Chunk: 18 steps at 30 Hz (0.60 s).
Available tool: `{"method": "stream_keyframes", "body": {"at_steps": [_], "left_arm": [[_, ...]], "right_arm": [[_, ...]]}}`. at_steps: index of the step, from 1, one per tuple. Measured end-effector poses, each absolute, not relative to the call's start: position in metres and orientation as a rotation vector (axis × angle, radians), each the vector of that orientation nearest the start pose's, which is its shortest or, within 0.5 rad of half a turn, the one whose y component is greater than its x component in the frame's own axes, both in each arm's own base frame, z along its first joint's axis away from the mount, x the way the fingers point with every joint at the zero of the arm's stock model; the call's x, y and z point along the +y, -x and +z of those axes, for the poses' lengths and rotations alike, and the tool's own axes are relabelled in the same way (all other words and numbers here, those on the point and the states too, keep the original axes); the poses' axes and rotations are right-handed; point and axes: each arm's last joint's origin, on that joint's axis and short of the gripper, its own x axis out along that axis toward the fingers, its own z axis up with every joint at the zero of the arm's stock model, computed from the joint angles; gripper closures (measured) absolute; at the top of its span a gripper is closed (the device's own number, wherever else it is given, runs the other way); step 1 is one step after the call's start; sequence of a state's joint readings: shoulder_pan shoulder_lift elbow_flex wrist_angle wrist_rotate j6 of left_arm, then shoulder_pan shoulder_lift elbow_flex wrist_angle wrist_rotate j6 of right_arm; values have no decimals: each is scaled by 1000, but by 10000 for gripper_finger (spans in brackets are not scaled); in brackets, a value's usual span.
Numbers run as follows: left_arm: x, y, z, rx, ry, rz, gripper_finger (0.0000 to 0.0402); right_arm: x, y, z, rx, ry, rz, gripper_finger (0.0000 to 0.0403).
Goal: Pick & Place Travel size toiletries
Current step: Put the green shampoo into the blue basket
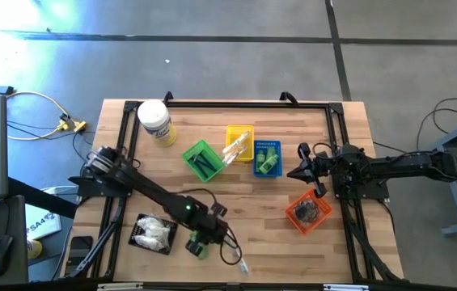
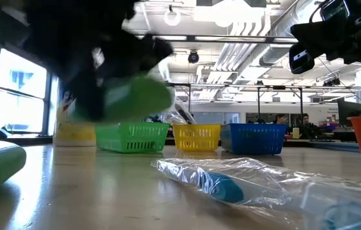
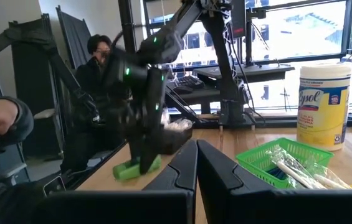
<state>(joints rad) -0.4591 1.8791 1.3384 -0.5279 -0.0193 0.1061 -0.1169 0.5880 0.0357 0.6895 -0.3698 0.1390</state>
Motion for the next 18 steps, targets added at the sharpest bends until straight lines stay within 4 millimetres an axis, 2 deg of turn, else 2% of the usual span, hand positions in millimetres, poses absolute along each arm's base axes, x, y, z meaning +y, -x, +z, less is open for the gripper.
{"method": "stream_keyframes", "body": {"at_steps": [6,10,13,18], "left_arm": [[-148,-347,231,931,-578,-361,282],[-124,-364,257,875,-614,-285,290],[-111,-378,273,765,-616,-315,290],[-90,-390,286,672,-745,-346,292]], "right_arm": [[-5,-135,185,-115,-105,261,401],[-5,-135,185,-113,-106,264,401],[-5,-135,185,-108,-125,266,401],[-5,-135,184,-96,-131,268,401]]}}
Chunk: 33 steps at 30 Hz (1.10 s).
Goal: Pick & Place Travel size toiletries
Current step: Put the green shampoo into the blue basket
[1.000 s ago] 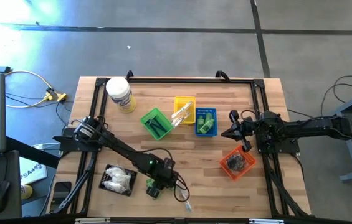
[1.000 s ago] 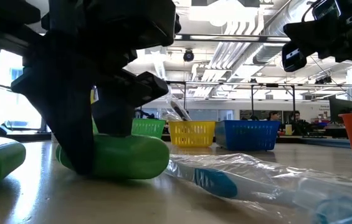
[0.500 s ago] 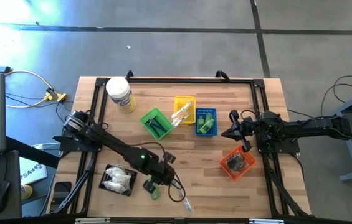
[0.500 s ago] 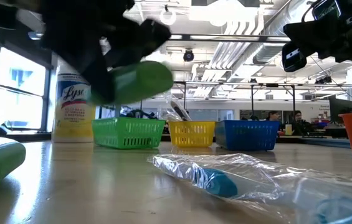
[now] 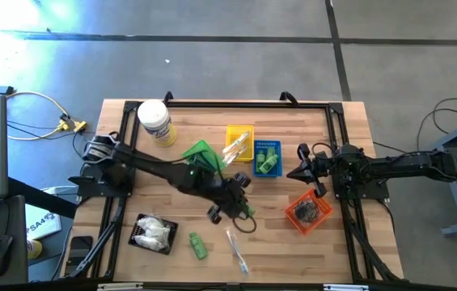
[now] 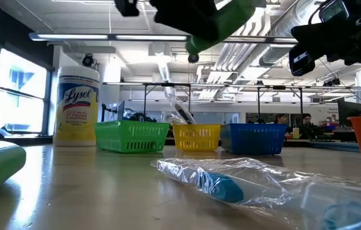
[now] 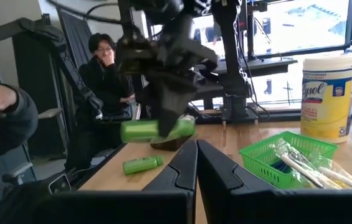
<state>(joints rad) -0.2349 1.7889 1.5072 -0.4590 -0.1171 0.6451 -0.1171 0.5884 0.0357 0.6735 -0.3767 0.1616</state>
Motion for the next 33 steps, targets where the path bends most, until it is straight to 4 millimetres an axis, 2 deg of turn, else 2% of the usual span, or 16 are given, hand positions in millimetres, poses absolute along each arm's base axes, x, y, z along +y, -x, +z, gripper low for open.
{"method": "stream_keyframes", "body": {"at_steps": [9,12,15,19,22,28,33], "left_arm": [[-21,-408,297,566,-837,-254,292],[2,-417,293,542,-834,-213,294],[24,-426,288,506,-712,-151,294],[49,-438,286,476,-408,-114,294],[59,-452,279,470,-210,-103,294],[59,-472,251,551,-62,-106,294],[64,-479,236,571,141,82,294]], "right_arm": [[-5,-135,183,-88,-161,268,401],[-5,-135,183,-89,-160,262,401],[-6,-135,183,-90,-160,250,401],[-6,-135,184,-94,-159,250,401],[-6,-135,185,-109,-155,240,401],[-6,-134,190,-164,-141,230,401],[-6,-132,195,-203,-130,249,401]]}}
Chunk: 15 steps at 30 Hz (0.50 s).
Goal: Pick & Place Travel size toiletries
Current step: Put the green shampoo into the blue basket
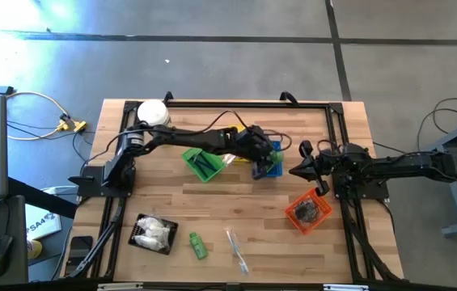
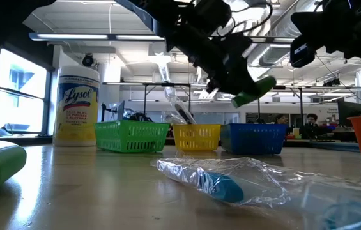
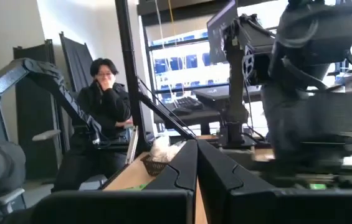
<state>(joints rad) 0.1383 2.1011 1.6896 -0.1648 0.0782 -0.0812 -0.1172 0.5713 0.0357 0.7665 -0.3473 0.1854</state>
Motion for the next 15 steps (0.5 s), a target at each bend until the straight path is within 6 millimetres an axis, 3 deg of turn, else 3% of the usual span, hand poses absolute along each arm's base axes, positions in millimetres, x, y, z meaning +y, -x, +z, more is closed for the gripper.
{"method": "stream_keyframes", "body": {"at_steps": [6,15], "left_arm": [[70,-480,229,548,273,320,294],[71,-489,196,585,355,364,294]], "right_arm": [[-6,-132,194,-204,-126,242,401],[-6,-132,194,-203,-126,244,401]]}}
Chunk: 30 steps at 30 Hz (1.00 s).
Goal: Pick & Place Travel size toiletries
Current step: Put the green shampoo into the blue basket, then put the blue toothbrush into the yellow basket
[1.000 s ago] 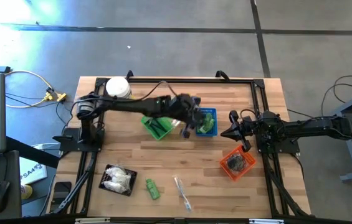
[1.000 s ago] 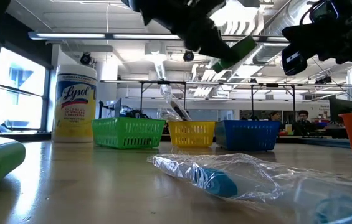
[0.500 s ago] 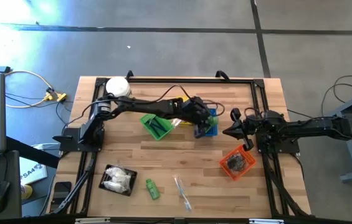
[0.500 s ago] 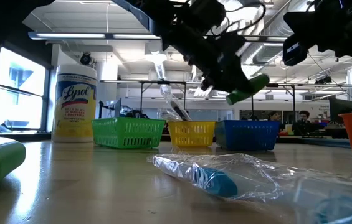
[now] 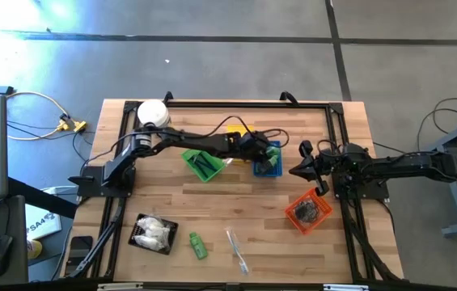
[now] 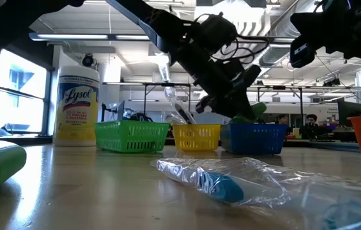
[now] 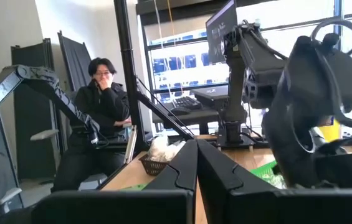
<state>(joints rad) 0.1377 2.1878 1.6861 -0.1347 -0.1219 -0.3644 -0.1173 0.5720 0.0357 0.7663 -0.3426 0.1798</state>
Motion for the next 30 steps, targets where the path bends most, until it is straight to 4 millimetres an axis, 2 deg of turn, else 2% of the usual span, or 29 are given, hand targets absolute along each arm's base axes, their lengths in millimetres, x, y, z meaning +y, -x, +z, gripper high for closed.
{"method": "stream_keyframes", "body": {"at_steps": [10,22,25,30], "left_arm": [[70,-491,193,593,368,325,283],[69,-490,194,605,374,270,121],[67,-485,208,612,325,233,105],[54,-457,259,669,173,195,102]], "right_arm": [[-5,-132,194,-194,-127,274,401],[-5,-132,194,-191,-134,278,401],[-5,-132,194,-189,-135,278,401],[-5,-132,191,-166,-141,277,401]]}}
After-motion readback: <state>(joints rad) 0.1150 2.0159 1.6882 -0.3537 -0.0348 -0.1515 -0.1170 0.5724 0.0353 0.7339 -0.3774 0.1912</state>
